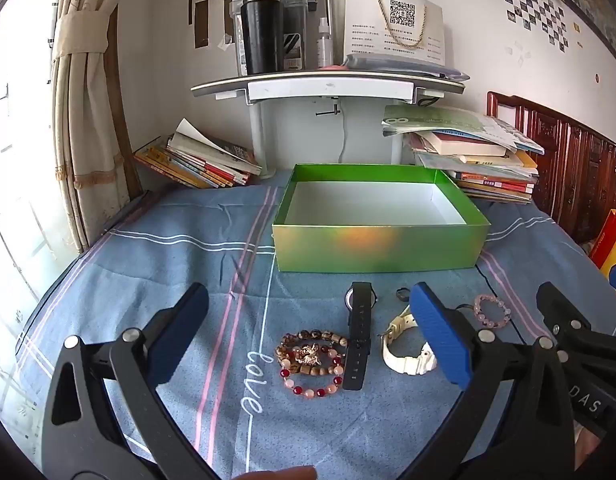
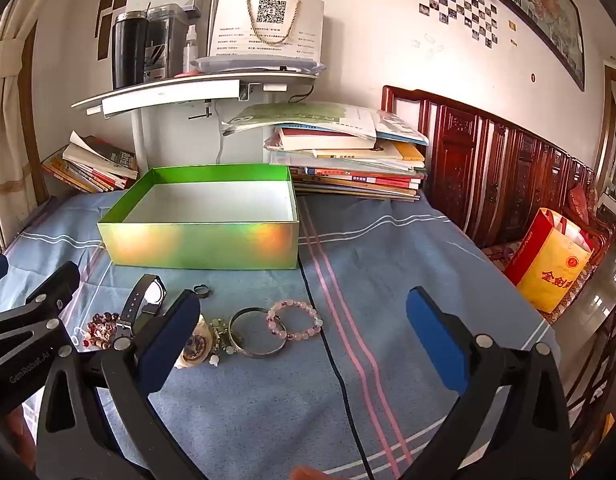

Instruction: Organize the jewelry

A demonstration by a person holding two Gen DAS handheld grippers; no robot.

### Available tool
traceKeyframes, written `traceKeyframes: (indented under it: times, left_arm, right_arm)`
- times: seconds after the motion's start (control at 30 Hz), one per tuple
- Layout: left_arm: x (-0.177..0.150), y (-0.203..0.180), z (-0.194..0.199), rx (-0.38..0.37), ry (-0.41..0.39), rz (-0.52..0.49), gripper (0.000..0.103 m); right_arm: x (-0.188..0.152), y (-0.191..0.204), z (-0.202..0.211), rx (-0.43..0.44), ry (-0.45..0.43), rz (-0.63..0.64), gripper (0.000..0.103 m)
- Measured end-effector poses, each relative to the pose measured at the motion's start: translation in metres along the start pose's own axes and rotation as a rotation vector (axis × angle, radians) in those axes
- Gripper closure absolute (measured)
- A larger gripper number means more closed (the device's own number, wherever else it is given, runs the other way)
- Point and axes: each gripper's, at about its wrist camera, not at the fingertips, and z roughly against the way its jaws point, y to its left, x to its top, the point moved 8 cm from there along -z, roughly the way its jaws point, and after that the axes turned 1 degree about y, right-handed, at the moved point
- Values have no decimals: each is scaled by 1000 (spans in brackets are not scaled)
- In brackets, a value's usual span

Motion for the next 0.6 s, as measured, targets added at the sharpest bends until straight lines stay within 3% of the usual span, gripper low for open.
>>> traceKeyframes:
  times: [0.6]
  left_arm:
    - [-4, 3, -2, 1, 5, 0, 4]
  right_arm:
    - [-1, 1, -2, 6, 5, -3, 2]
